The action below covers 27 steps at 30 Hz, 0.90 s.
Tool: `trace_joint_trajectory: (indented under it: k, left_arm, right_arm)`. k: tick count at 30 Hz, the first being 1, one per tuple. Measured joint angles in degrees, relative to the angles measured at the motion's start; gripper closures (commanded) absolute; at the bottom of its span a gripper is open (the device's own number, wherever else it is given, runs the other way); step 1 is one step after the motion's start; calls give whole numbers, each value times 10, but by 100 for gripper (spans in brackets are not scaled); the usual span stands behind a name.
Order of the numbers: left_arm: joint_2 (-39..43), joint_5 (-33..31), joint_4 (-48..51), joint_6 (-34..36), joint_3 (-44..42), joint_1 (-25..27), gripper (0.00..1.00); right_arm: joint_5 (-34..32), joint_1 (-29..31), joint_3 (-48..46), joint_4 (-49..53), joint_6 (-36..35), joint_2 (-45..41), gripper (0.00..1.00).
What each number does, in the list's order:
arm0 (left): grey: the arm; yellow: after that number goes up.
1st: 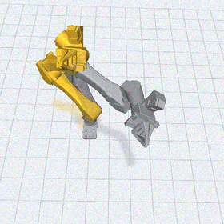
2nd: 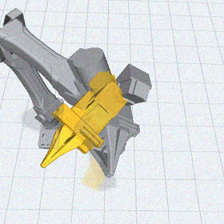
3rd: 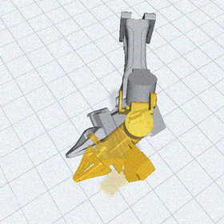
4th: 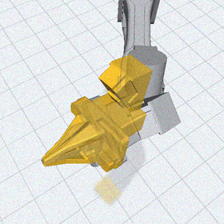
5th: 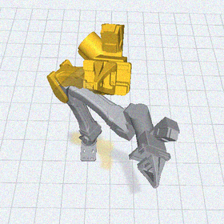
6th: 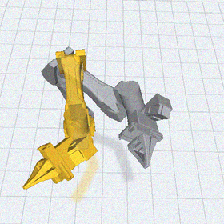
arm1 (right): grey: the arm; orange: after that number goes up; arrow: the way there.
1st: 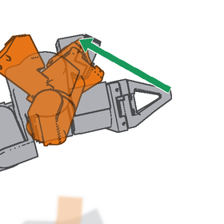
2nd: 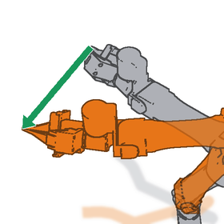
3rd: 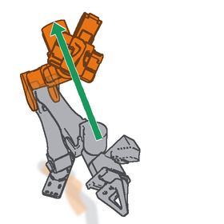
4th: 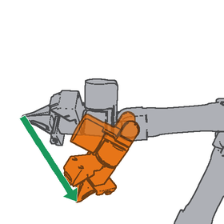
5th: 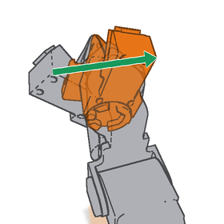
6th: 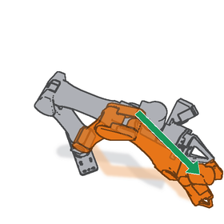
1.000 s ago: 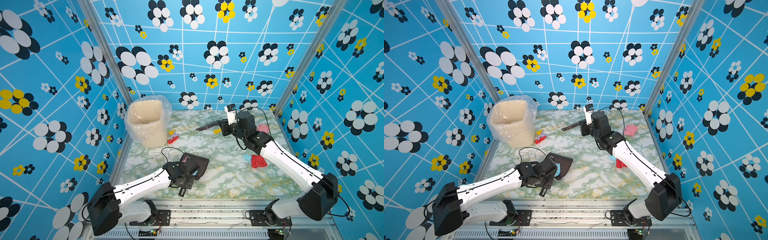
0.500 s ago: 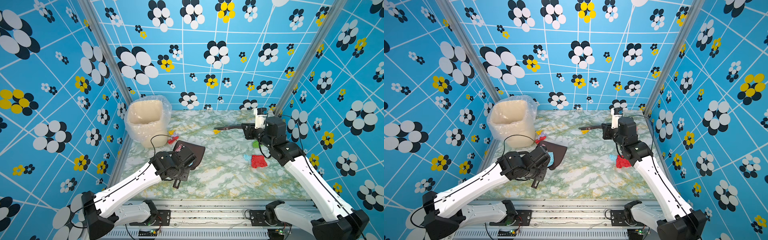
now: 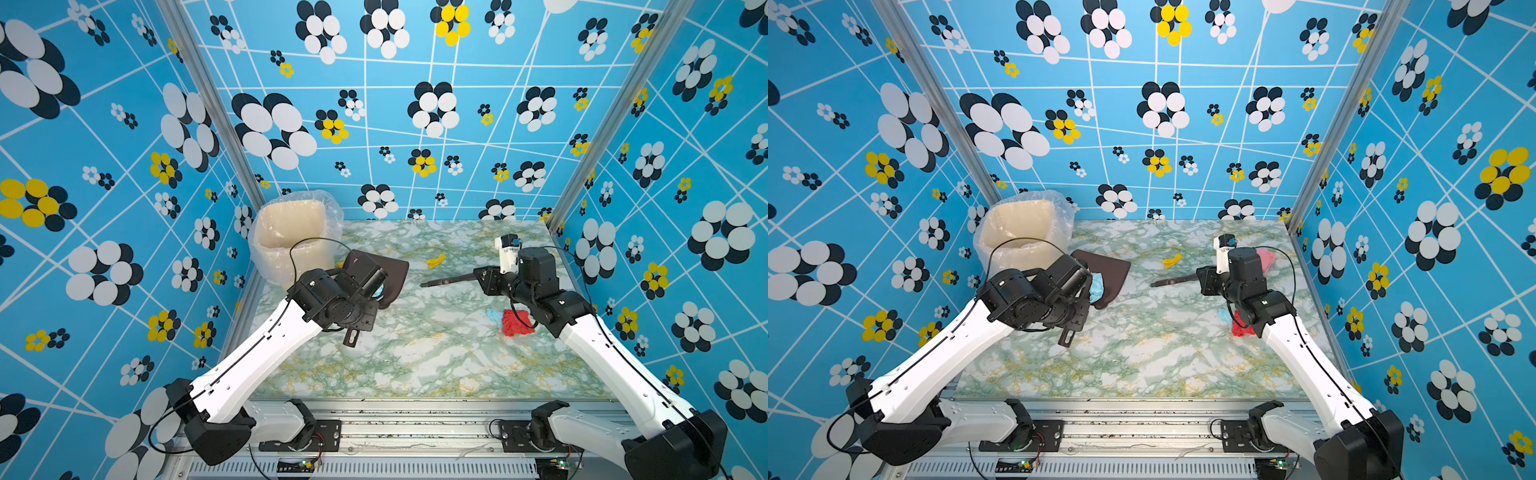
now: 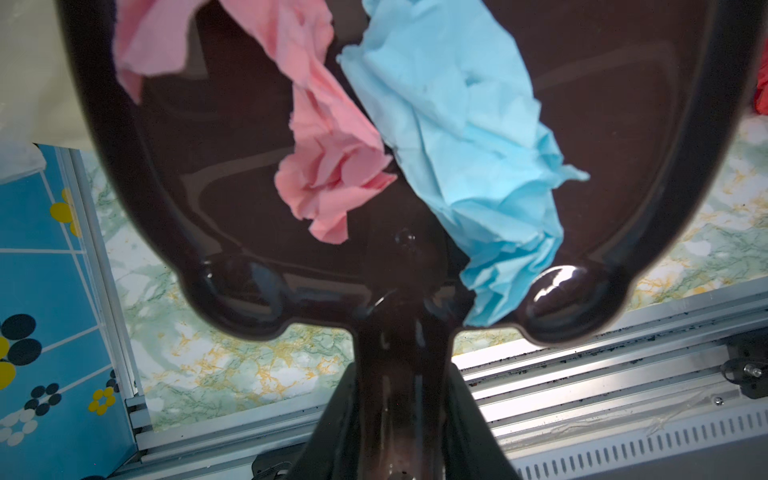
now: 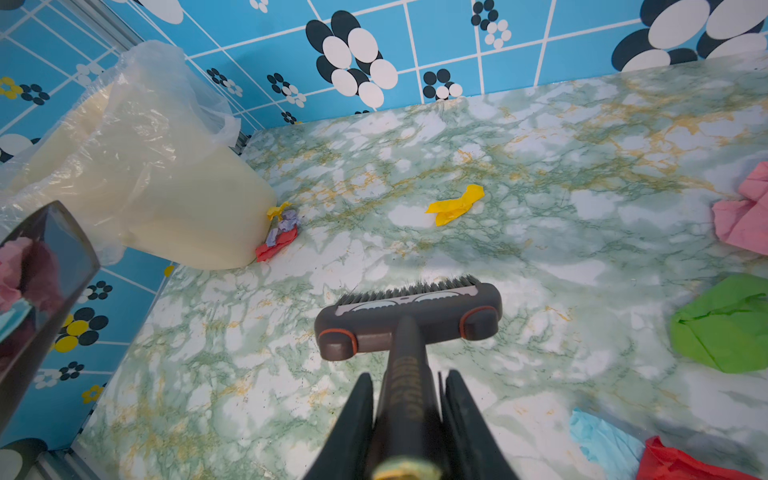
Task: Sweep away the paper scraps from the table
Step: 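Carry the dustpan with the left gripper over the bin and tip it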
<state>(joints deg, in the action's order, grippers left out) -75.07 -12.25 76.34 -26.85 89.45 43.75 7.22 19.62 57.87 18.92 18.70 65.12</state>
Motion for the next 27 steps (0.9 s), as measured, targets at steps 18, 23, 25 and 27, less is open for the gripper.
trace_joint_trajectory:
  k: [18,23,25,27]
  left_arm:
    - [-36,91,-74,68,75,-173,100]
    - [-47,148,-103,81,95,-236,100]
    - [-55,172,-111,85,105,-263,100]
    - [-69,200,-117,90,121,-293,100]
  right_arm:
    - [24,0,-11,-13,24,8,100]
    - [37,0,-13,-15,33,13,100]
    - [39,0,-13,-16,35,13,100]
    - [39,0,-13,-16,38,13,100]
